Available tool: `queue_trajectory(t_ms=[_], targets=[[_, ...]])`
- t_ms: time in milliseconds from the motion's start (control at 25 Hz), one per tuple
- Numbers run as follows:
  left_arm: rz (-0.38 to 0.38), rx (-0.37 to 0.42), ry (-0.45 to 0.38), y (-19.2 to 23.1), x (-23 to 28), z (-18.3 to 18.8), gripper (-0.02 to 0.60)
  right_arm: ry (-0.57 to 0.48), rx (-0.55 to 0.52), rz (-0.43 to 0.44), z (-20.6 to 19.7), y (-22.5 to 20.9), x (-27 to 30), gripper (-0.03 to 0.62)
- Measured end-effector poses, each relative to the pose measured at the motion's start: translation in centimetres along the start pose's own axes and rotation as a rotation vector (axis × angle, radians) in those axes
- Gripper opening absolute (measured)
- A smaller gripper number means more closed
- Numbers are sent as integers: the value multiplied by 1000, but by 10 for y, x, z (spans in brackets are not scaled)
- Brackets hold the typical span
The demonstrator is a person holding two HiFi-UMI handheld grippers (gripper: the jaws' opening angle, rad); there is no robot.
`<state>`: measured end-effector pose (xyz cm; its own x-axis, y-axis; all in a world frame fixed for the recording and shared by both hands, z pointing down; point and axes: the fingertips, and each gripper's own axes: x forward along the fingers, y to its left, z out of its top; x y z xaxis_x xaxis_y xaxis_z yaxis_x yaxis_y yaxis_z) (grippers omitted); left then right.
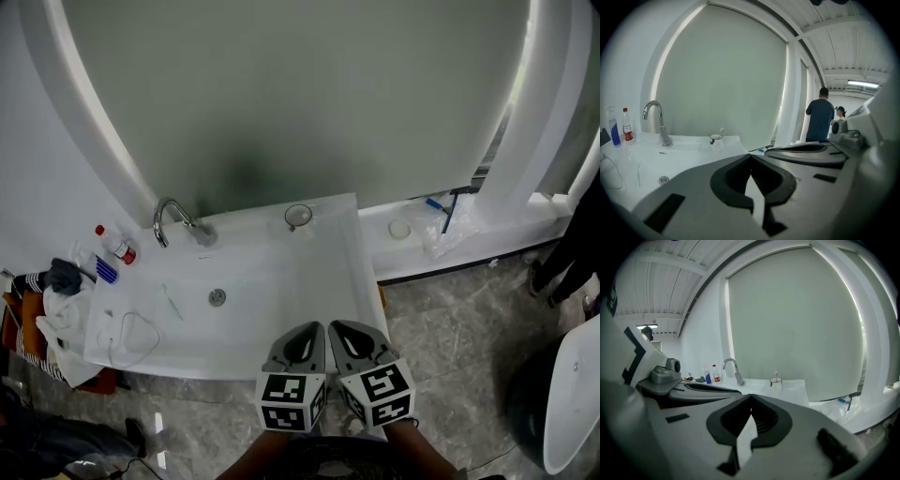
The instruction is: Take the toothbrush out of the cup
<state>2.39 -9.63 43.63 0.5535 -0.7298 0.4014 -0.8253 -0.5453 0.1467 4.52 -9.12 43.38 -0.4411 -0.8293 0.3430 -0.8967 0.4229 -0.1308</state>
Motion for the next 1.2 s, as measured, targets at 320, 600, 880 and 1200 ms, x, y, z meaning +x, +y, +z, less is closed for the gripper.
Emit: queue_trajectory(t_ms=[320,600,880,1200], targets=[[-34,-7,-4,38,13,16,9,12,-11,-32,17,5,40,11],[-62,-3,-17,73,18,31,9,11,-21,-59,33,15,72,11],[-88,11,-22,103,17,42,9,-21,-6,-117,53,14,100,11],[-81,1,-43,129,22,55,9,-37,-6,-150,68,7,118,11]])
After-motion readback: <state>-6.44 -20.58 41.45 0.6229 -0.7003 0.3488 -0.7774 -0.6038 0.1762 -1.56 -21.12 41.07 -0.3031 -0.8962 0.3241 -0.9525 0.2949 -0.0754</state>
